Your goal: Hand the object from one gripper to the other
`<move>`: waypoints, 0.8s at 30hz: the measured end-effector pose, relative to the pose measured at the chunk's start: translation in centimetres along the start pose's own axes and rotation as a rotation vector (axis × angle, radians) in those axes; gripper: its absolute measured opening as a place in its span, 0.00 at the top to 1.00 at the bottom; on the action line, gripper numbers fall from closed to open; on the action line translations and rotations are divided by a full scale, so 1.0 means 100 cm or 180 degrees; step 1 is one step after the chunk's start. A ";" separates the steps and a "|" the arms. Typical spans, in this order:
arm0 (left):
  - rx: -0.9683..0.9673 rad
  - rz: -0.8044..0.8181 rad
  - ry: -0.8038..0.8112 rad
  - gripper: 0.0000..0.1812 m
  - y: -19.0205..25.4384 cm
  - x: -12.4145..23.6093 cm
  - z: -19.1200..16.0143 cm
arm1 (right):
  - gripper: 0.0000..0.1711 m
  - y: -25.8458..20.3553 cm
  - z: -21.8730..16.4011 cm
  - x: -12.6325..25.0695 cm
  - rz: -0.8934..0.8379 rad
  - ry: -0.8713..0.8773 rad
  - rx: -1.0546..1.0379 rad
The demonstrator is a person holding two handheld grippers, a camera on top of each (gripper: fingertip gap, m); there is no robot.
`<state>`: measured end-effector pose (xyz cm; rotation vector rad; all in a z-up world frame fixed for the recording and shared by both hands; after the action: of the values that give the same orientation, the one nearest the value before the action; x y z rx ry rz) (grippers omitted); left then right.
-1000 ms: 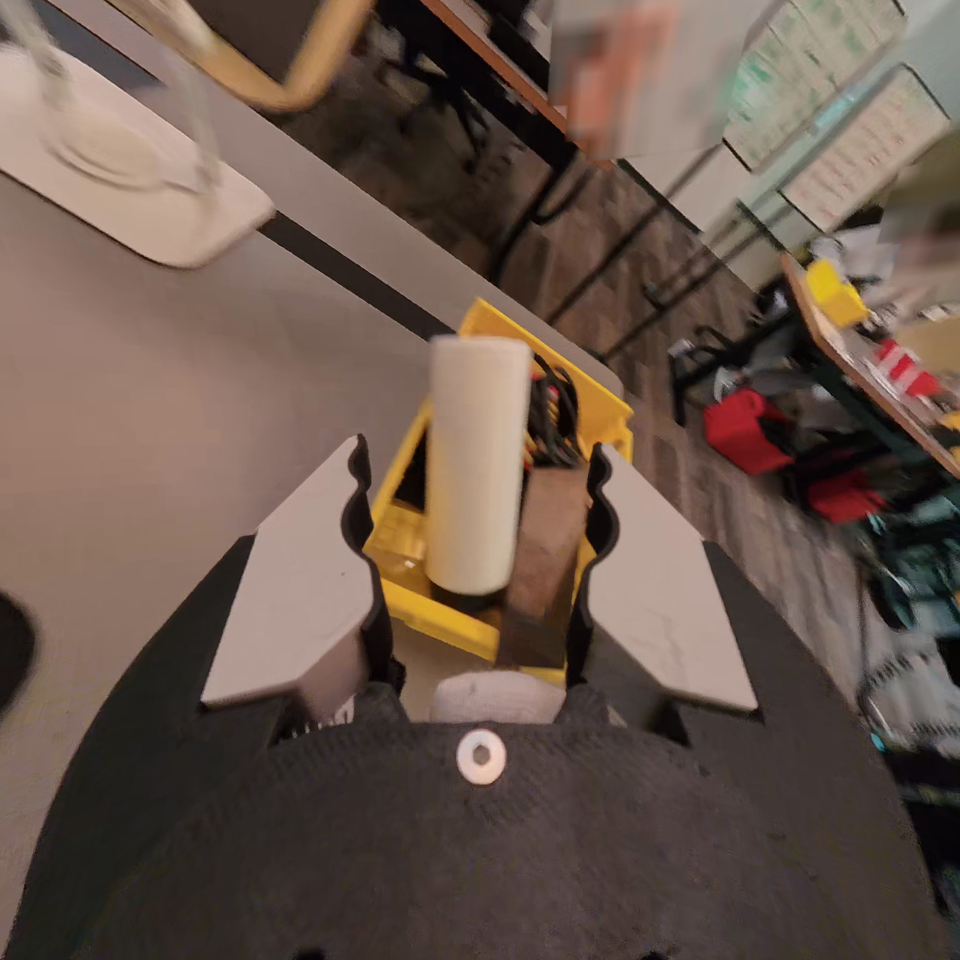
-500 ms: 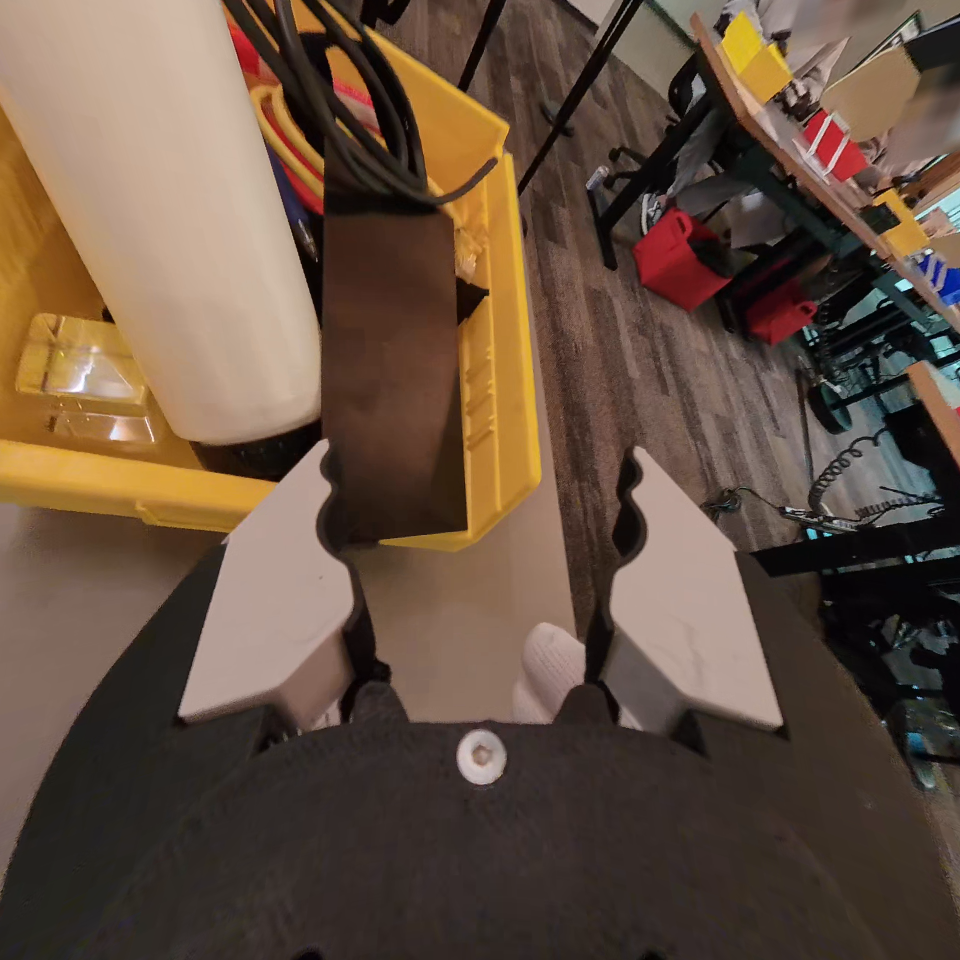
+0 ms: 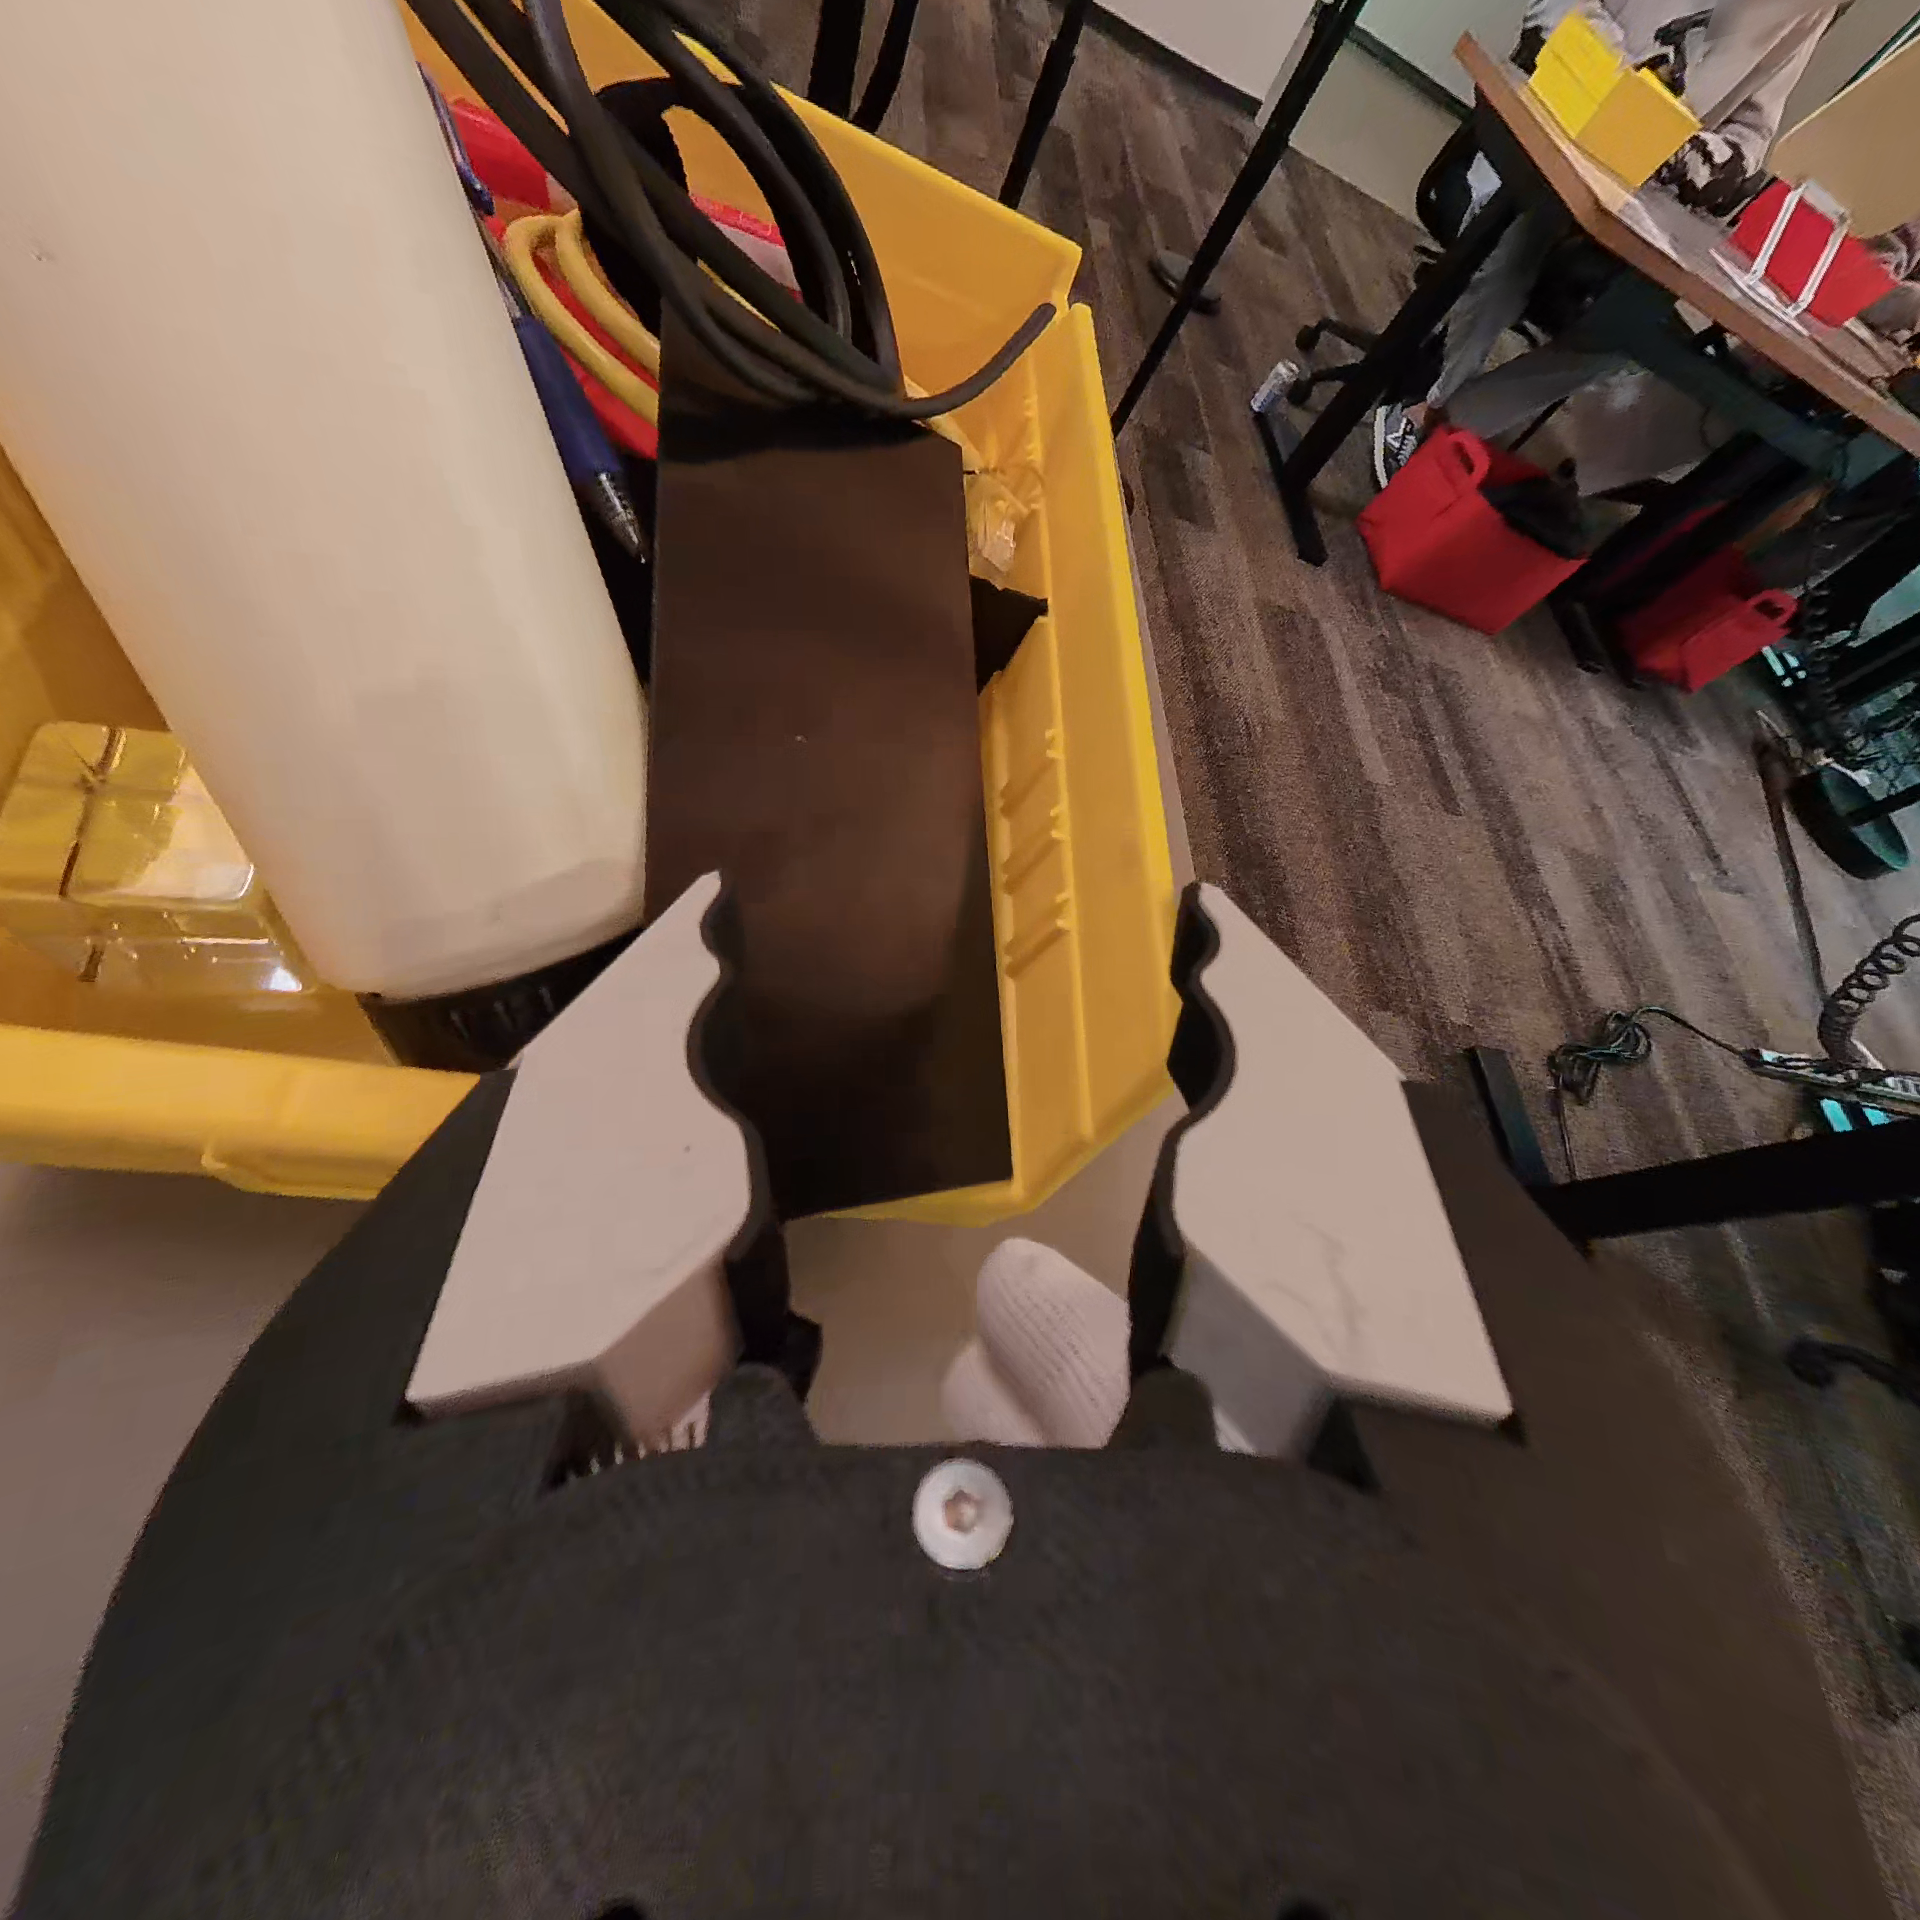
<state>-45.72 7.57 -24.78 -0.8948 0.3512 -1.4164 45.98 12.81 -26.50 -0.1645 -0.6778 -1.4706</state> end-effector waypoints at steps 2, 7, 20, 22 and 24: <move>-0.0077 0.0000 0.0024 0.92 0.009 -0.013 0.014 | 0.53 0.001 0.001 -0.003 -0.0007 0.0029 -0.0029; -0.0077 -0.0173 0.0007 0.94 0.027 -0.047 0.049 | 0.54 0.003 0.005 -0.011 -0.0019 0.0088 -0.0093; -0.0009 -0.0116 0.0082 0.74 0.056 -0.078 0.119 | 0.42 0.010 0.038 0.033 -0.0567 0.0128 0.0116; -0.0033 0.0043 0.0231 0.71 0.053 -0.058 0.134 | 0.37 -0.007 0.062 0.054 -0.0500 0.0326 0.0237; 0.0180 -0.0095 0.0465 0.66 0.057 -0.036 0.154 | 0.31 -0.039 0.092 0.071 -0.0212 0.0525 0.0350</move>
<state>-31.61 15.45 -20.06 -0.7553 0.4073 -1.5162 39.03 10.82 -16.58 0.0644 -0.6327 -1.4882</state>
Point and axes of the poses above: each gripper's, where its closed fingertips meet, x back along the fingers, z out of its top, y = z × x across the jaws, the point moved 9 cm from there along x, back along the fingers, and after that the axes turned 9 degrees about z, right-handed, at the moved point
